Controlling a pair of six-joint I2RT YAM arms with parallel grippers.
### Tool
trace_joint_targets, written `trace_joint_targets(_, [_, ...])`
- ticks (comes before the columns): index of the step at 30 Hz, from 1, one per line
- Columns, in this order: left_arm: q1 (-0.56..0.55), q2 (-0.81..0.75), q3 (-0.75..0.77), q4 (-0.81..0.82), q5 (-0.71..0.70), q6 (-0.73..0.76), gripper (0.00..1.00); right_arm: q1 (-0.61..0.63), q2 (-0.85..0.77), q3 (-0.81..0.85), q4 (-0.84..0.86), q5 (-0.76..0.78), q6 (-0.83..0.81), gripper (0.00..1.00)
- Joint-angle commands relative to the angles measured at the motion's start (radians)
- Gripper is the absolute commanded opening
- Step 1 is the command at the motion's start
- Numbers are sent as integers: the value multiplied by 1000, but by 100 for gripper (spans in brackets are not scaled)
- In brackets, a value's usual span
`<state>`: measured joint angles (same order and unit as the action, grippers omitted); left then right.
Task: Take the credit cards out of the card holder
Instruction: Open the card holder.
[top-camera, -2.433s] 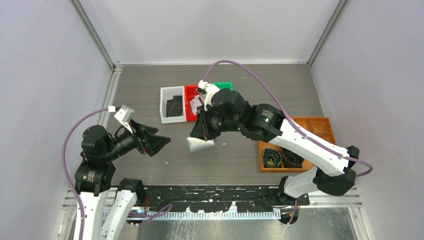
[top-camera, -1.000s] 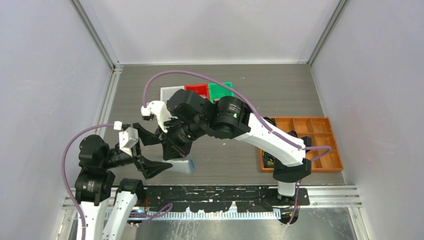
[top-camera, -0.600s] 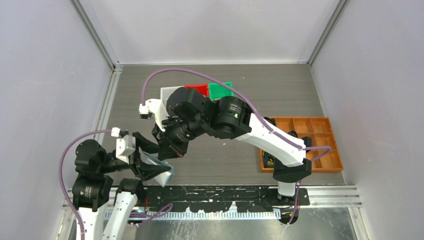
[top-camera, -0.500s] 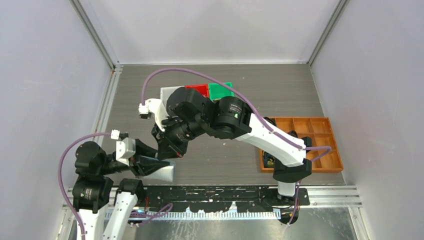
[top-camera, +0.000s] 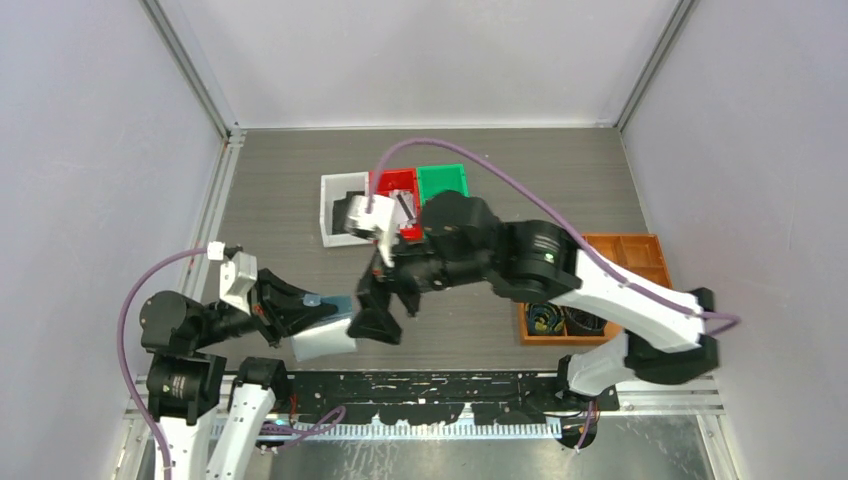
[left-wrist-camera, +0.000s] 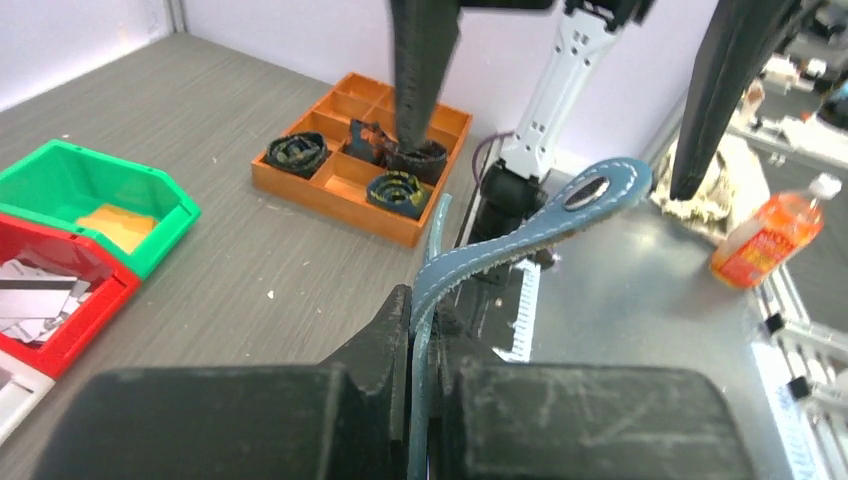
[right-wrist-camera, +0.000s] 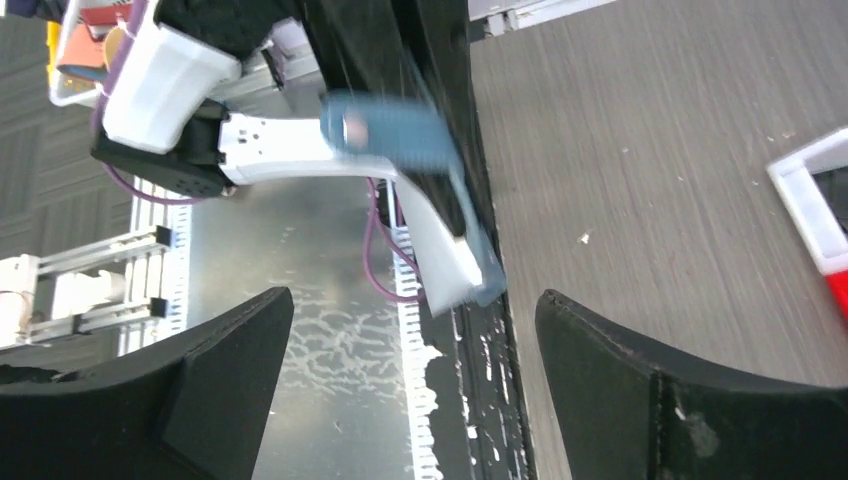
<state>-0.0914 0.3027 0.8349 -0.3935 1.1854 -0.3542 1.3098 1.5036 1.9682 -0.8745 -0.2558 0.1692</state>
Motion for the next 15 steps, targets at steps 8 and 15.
trace_joint_targets(8, [1,172,129,308,-213,-519,0,-67,-491,-798,696,157,76,100])
trace_joint_targets(15, [1,177,134,306,-292,-613,0,-78,-434,-876,830,187,136,99])
